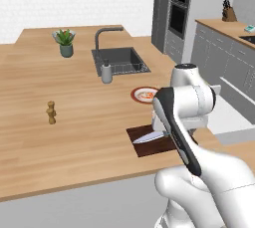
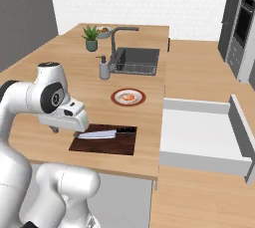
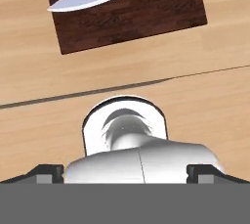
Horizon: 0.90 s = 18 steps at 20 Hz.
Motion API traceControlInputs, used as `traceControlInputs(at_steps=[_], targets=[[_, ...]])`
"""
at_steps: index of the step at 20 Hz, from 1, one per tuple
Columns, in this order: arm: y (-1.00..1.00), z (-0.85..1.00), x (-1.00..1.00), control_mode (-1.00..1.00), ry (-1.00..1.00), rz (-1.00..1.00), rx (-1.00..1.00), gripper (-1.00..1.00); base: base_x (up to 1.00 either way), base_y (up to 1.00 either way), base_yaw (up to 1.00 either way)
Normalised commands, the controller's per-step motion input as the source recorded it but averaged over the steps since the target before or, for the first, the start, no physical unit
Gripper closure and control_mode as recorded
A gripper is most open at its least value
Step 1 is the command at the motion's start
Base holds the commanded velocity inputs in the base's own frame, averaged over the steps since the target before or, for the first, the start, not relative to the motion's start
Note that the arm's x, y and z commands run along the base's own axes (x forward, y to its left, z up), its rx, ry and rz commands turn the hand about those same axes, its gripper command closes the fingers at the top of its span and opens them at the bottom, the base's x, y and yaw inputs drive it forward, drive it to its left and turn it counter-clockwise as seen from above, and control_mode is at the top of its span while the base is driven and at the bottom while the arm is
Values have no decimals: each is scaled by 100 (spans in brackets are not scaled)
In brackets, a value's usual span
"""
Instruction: Pick up the knife from the drawer and place it on the cutting board. Then place the meat from the plate to the cutting board.
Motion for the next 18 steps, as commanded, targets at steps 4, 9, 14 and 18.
traceControlInputs(at_steps=[4, 9, 14, 18], targets=[[-15, -29, 28, -100, -3, 1, 0, -100, 0, 0, 0], [0, 0, 0, -100, 0, 0, 0, -100, 0, 0, 0], [0, 0, 0, -100, 0, 0, 0, -100, 0, 0, 0], [-26, 0, -2, 100, -2, 0, 2, -100, 0, -22, 0]])
